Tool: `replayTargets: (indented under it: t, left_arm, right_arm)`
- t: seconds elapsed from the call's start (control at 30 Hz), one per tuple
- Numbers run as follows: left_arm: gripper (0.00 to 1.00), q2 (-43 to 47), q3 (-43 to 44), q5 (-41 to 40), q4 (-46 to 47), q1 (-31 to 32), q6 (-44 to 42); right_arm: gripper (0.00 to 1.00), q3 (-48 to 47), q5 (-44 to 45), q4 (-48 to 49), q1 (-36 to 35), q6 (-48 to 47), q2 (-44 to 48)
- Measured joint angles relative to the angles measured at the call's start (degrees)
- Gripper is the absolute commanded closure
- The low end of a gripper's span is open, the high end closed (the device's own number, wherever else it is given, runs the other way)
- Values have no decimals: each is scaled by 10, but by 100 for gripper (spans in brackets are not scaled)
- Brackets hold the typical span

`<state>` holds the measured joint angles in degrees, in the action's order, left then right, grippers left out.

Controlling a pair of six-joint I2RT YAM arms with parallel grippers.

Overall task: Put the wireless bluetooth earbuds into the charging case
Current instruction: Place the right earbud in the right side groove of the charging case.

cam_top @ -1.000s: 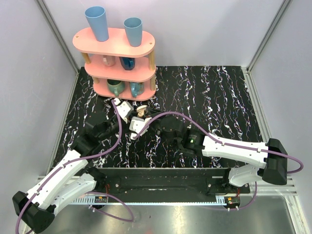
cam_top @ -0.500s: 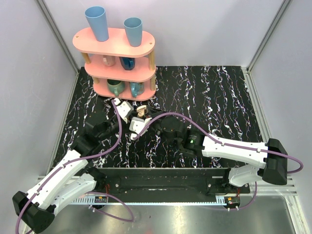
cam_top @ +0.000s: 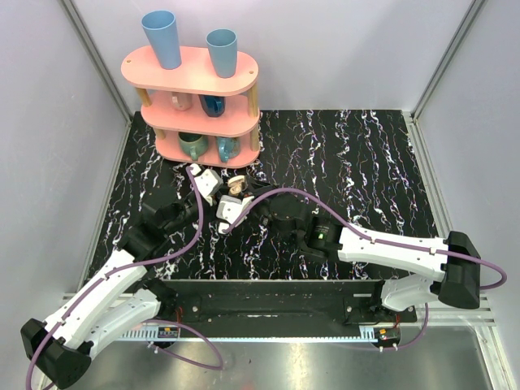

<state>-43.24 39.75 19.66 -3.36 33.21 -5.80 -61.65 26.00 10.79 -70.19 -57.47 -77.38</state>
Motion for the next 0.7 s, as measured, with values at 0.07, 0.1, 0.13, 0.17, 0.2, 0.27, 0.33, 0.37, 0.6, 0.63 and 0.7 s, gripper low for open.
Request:
replayTargets:
  t: [0.07,0.1,0.13,0.17,0.2,0.27,0.33,0.37,0.6,0.63,0.7]
  left_arm:
    - [100,0,0,0,0,0,0]
    - [100,0,0,0,0,0,0]
    - [100,0,0,0,0,0,0]
    - [100,1,0,0,0,0,0]
    - [100,2,0,0,0,0,0]
    - [100,5,0,0,0,0,-1]
    - [100,8,0,0,-2,0,-1]
    - [100,9,0,0,-2,0,-1]
    - [100,12,0,1,-5,0,-1]
    - [100,12,0,1,-5,0,-1]
    - [100,12,0,1,-5,0,-1]
  right_arm:
    - [100,0,0,-1,0,0,1]
    - [100,0,0,-2,0,0,1]
    - [100,0,0,-3,0,0,1]
    - [100,0,0,-4,0,0,1]
    - [100,0,0,-5,0,0,1]
    - [100,0,-1,-5,0,0,1]
    - [100,0,-1,-5,0,0,1]
    - [100,0,-1,-5,0,0,1]
    - [100,0,-1,-5,0,1,1]
    - [100,1,-2,-5,0,1,1]
    - [100,1,-5,-5,0,3,1]
